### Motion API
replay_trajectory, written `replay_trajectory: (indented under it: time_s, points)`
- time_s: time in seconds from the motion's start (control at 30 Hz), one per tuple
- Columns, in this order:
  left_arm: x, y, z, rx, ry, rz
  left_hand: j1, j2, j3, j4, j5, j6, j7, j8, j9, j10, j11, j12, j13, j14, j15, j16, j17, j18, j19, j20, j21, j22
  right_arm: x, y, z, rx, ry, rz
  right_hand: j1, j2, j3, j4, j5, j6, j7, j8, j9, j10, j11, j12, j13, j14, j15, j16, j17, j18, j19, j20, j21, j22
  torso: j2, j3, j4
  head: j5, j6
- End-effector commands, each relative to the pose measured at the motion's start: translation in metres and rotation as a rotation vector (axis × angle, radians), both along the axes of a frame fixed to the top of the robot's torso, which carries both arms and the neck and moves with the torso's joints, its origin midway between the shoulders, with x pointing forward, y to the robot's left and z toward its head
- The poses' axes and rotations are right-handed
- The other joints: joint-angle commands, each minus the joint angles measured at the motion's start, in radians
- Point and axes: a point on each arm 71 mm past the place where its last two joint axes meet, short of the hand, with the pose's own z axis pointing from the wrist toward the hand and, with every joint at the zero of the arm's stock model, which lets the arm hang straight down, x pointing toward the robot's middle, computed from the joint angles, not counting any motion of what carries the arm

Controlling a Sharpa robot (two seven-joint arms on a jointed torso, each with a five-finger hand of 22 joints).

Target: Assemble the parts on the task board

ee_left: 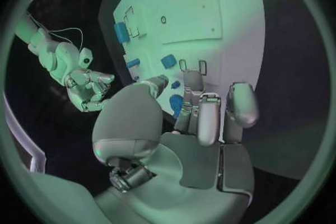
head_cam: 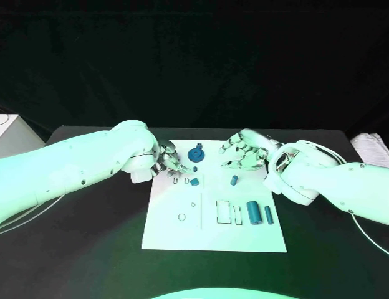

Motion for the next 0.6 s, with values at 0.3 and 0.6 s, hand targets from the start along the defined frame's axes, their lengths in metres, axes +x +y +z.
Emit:
replay_trajectory:
  time_s: [0.3,0.6]
  points:
    - [-0.008,0.025,0.012,-0.218,-0.045,0.108,0.109,0.009,0.023,-0.004,0.006,-0.063,0.031,-0.061,-0.020,-0.065,0.028,-0.052,-0.048,-0.021,0.020,-0.068,-0.032,0.025,-0.089,0.017,-0.062,-0.120,-0.002,0.040,-0.025,-0.180,-0.149,0.127,0.010,-0.006,0.028,-0.003,-0.010,0.022,-0.008,0.007,-0.002,0.027,-0.013,-0.005,0.183,0.106,-0.012,0.002,0.258,0.006,0.066,-0.007,-0.007,0.208,0.000,-0.0047,0.0015,-0.006,-0.006]
    - [-0.018,0.040,0.021,-0.364,-0.079,0.156,0.207,-0.004,0.083,-0.021,0.006,-0.091,0.049,-0.078,-0.044,-0.102,0.044,-0.077,-0.078,-0.084,0.034,-0.148,-0.153,0.048,-0.175,0.030,-0.130,-0.243,-0.004,0.063,-0.045,-0.210,-0.127,0.148,0.006,-0.010,0.034,-0.002,-0.013,0.021,-0.010,0.004,-0.005,0.027,-0.015,-0.006,0.182,0.106,-0.013,0.002,0.260,0.006,0.066,-0.009,-0.007,0.208,0.003,-0.0107,0.0090,-0.014,-0.010]
